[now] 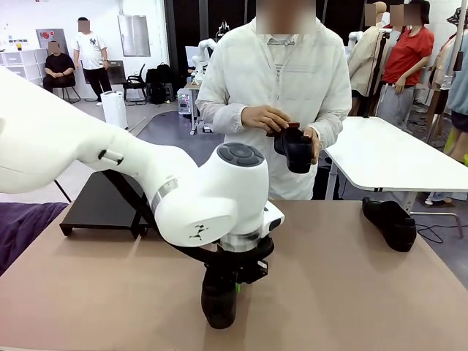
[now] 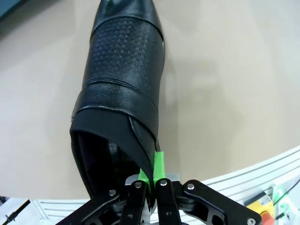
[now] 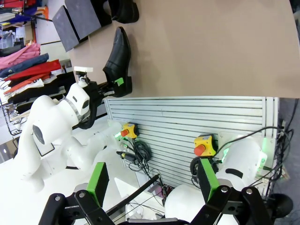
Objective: Organize the shoes by placing them on the stand.
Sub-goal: Place the Shoe from the middle of the table onto the Shoes Stand.
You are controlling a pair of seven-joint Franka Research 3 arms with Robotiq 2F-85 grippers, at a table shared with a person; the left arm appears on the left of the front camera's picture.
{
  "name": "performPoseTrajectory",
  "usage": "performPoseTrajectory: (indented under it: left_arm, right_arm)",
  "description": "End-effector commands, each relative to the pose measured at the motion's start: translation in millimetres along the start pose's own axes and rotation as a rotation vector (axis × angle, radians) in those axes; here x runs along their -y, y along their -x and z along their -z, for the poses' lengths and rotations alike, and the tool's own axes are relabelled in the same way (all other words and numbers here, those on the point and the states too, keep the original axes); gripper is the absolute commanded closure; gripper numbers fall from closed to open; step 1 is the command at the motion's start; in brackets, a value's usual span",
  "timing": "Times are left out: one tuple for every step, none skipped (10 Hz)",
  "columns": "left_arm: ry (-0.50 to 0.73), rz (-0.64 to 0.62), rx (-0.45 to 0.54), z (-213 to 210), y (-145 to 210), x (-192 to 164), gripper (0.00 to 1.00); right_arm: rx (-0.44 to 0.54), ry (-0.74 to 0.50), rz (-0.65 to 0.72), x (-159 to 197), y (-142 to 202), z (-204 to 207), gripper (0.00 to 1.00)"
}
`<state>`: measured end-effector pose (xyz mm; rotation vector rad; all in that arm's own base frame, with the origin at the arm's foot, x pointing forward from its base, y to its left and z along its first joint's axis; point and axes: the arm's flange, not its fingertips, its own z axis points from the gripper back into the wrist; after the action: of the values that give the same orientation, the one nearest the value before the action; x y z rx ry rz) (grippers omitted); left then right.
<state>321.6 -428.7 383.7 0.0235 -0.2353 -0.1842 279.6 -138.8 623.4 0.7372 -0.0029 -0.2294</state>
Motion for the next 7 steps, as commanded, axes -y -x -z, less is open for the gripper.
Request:
performPoseTrajectory:
  left_arm:
    - [-0.023, 0.026, 0.042, -39, -1, -26, 1.00]
    - [-0.026, 0.044, 0.097, -69, 3, -46, 1.00]
    - [-0.030, 0.034, 0.144, -106, 13, -75, 1.00]
    - [-0.073, -0.055, 0.189, -135, 27, -105, 1.00]
    - [-0.147, -0.181, 0.260, -151, 39, -135, 1.00]
    - [-0.202, -0.285, 0.263, -152, 43, -153, 1.00]
    - [-0.079, -0.082, 0.193, -134, 17, -97, 1.00]
  right_arm:
    - [-0.004, -0.001, -0.012, 1, 1, -3, 0.00]
    - [-0.004, -0.001, -0.012, 1, 1, -3, 0.00]
    - [-0.004, -0.001, -0.012, 1, 1, -3, 0.00]
    - [-0.004, -0.001, -0.012, 1, 1, -3, 0.00]
    - [-0.004, -0.001, -0.012, 1, 1, -3, 0.00]
    - [-0.004, -0.001, -0.012, 1, 1, -3, 0.00]
    - [-0.004, -0.001, -0.012, 1, 1, -3, 0.00]
